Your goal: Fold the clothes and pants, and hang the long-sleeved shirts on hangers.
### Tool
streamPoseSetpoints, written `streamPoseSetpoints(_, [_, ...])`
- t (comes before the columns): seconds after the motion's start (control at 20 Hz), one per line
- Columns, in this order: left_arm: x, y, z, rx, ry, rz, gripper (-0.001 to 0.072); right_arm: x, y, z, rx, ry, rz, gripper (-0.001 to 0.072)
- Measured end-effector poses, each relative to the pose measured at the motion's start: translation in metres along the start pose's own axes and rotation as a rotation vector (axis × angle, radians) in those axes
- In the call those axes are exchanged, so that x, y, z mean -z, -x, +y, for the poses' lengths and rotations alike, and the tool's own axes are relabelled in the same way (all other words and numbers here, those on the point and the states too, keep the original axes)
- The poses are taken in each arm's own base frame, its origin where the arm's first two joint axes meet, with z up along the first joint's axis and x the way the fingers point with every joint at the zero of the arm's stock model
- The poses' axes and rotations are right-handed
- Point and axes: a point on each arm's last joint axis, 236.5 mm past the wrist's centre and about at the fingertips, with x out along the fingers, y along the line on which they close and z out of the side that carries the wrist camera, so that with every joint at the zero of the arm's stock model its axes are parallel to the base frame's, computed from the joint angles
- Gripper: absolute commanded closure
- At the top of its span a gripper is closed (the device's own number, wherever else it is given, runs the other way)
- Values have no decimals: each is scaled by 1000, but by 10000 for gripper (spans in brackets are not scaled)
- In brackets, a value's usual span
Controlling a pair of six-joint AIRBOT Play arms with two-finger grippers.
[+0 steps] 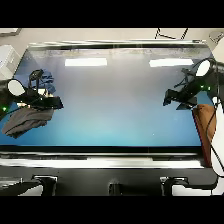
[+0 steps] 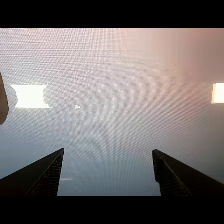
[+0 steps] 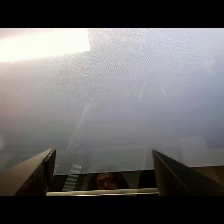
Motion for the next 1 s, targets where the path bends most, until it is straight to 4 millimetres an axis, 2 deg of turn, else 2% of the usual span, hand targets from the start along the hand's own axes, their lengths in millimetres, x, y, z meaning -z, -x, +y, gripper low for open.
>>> streamPoseSetpoints(0.75, [0,0,0,0,0,0,116,0,0,0,0,-4,0,30])
streamPoseSetpoints(1.0, [-3,0,-2,7,9,-11,117,-10,0,-1,3,-3,-44,28])
